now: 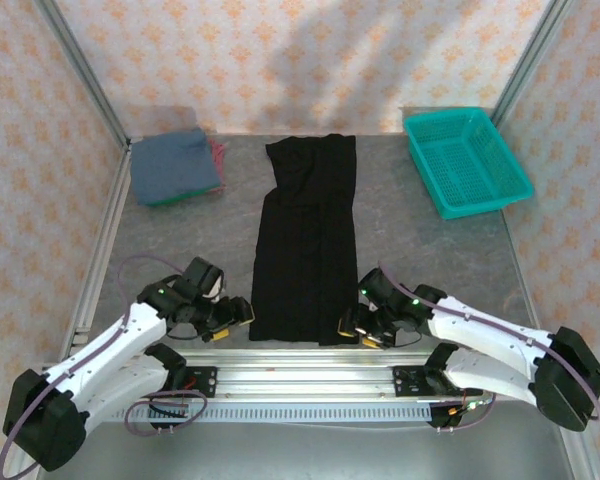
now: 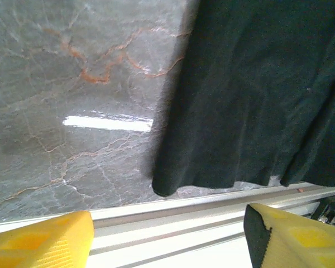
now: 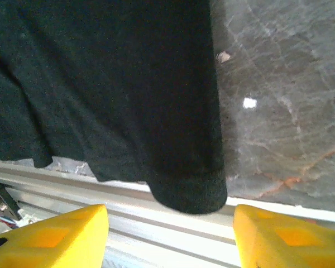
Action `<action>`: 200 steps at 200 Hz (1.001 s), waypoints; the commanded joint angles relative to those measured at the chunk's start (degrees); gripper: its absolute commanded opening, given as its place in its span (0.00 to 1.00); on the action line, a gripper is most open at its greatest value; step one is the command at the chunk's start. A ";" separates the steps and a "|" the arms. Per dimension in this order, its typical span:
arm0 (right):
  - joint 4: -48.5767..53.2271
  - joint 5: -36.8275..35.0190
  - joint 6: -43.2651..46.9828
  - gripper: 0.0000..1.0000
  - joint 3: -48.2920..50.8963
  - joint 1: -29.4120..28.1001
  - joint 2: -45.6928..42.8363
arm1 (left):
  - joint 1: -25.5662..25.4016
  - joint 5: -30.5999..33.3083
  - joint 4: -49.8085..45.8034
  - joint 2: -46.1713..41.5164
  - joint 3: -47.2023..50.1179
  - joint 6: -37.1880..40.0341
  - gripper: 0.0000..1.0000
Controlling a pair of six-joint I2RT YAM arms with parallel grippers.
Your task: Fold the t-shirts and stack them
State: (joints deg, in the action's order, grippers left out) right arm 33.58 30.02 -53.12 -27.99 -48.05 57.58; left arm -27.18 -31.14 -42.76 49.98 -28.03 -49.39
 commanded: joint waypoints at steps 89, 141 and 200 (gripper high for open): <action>-11.19 -3.08 -3.87 0.57 4.71 -0.38 2.92 | -4.16 -4.78 17.32 5.00 6.23 -7.08 0.63; -13.93 -3.46 -4.10 0.51 4.64 -0.38 5.97 | -7.64 -3.71 26.73 11.80 5.88 -9.82 0.53; -15.99 -5.43 -5.83 0.17 4.29 -0.37 7.90 | -10.35 -0.59 25.30 17.62 2.92 -7.45 0.17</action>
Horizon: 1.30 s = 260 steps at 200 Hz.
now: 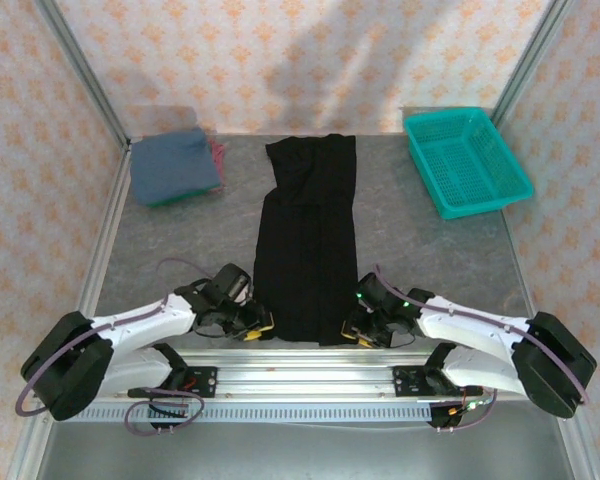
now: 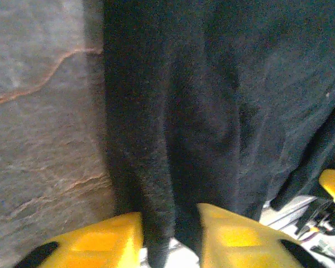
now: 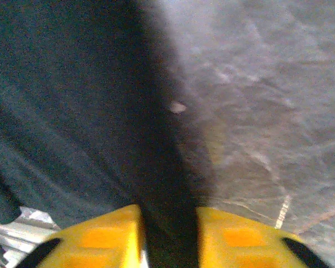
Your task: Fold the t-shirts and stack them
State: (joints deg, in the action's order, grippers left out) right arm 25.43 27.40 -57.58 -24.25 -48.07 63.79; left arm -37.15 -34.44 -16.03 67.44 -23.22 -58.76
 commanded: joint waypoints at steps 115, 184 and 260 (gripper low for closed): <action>10.81 -8.34 -1.37 0.00 -12.61 1.00 -9.33 | 0.44 10.39 -21.87 -8.07 -17.67 6.48 0.00; 13.93 -3.64 7.33 0.00 -27.03 11.90 1.80 | 9.56 5.71 -19.73 3.17 -33.22 9.35 0.00; 17.05 3.58 21.04 0.00 -46.75 25.24 24.16 | 18.43 3.35 -23.21 25.23 -55.12 17.32 0.00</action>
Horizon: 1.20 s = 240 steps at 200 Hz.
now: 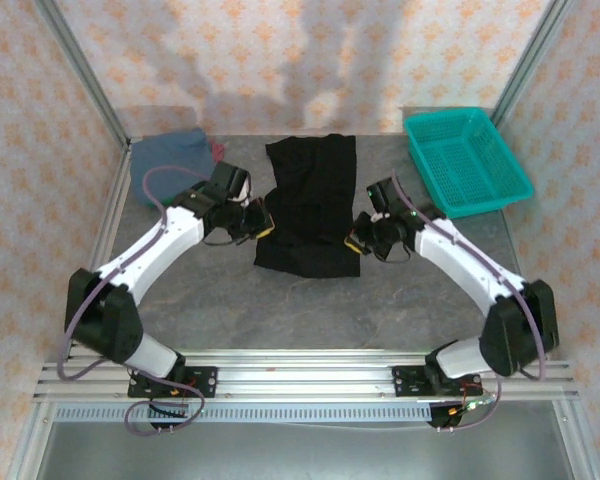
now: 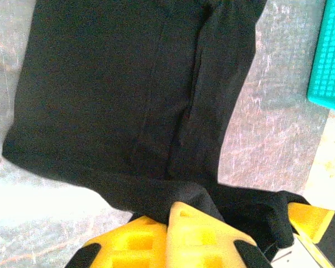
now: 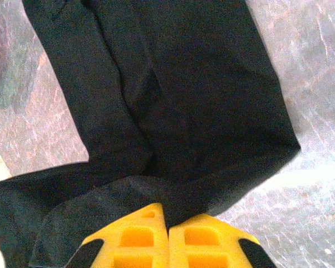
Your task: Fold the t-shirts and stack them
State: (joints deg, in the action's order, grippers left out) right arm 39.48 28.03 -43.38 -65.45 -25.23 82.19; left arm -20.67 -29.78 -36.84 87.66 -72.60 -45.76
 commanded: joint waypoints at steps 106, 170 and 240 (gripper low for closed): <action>9.10 5.60 15.97 0.00 -28.90 11.78 32.20 | 8.21 0.45 -10.08 33.24 -33.26 9.97 0.00; 10.96 6.37 16.80 0.00 -38.97 12.31 41.66 | 10.10 0.33 -10.74 40.89 -41.34 9.28 0.00; -0.80 14.88 4.68 0.47 -56.73 16.05 50.18 | 11.59 -4.86 -9.70 49.60 -60.42 1.59 0.38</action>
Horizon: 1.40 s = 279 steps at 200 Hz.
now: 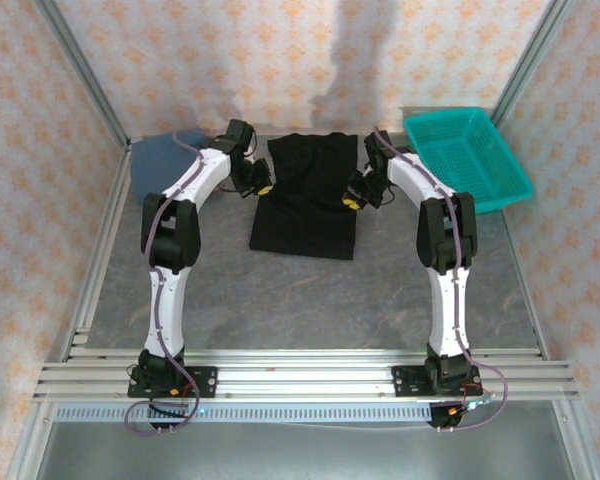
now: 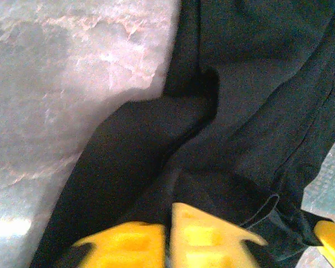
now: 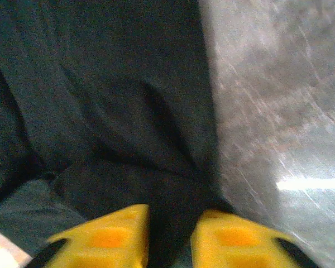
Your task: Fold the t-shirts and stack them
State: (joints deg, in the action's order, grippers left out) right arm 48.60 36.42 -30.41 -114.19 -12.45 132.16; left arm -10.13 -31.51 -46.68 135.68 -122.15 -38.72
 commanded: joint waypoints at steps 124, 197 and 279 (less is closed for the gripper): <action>-7.18 0.25 -3.30 0.80 35.20 4.74 -56.67 | 6.18 -0.75 -5.22 -44.60 19.75 15.35 0.80; -38.54 2.78 -18.71 0.75 73.88 -3.90 -61.56 | 3.81 -12.59 11.57 -46.12 57.51 10.64 0.71; -49.66 3.97 -20.94 0.66 72.23 -5.26 -43.38 | 2.37 -7.91 16.57 -29.29 54.37 9.21 0.64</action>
State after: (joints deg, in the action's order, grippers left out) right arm 4.01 40.12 -50.35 -39.27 -17.39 85.17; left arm -7.77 -41.47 -32.88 104.47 -64.99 -28.62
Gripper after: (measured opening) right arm 0.669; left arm 0.649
